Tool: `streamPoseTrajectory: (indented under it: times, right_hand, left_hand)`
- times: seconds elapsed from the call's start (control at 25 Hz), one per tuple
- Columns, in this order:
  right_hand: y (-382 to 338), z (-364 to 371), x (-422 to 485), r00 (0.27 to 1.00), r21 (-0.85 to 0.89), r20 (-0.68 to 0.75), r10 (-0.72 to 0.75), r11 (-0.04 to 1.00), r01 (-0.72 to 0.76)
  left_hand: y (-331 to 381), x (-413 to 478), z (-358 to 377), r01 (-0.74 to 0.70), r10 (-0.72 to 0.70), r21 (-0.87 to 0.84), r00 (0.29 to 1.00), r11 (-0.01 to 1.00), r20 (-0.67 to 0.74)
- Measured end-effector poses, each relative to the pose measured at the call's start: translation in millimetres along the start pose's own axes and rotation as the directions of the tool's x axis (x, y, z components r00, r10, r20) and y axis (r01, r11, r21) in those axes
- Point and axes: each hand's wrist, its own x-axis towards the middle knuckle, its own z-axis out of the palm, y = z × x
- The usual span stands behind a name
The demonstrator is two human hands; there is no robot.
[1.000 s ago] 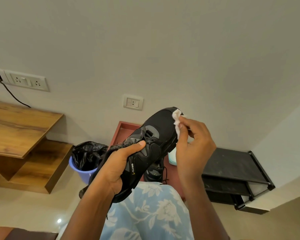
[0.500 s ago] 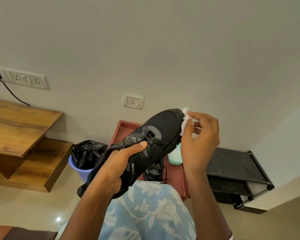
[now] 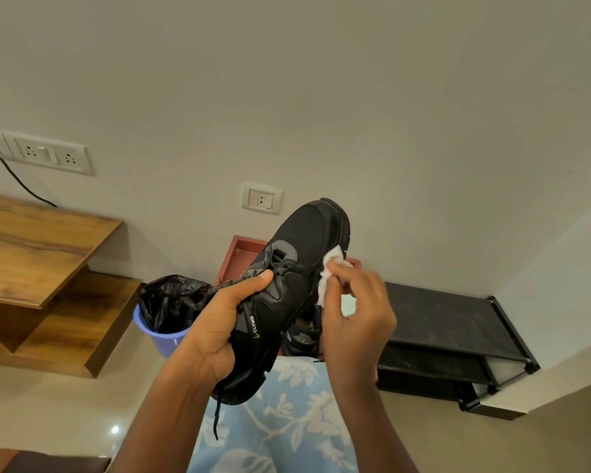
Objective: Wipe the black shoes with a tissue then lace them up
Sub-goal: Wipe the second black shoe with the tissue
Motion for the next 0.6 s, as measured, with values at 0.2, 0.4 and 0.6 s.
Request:
streamPoseTrajectory:
  times: [0.2, 0.4, 0.6]
  right_hand:
    - [9, -1, 56, 0.995, 0.007, 0.018, 0.098, 0.995, -0.098]
    - [-9, 2, 21, 0.995, -0.013, 0.093, 0.016, 1.0, -0.015]
    - [-9, 6, 6, 0.974, -0.098, 0.181, -0.14, 0.982, 0.159]
  left_hand:
    - [-4, -1, 5, -0.081, 0.082, 0.077, 0.996, 0.994, -0.016]
    - [-2, -6, 9, -0.074, 0.074, 0.016, 0.997, 0.997, 0.016]
    - [-2, 1, 5, -0.133, 0.143, 0.14, 0.987, 0.981, -0.066]
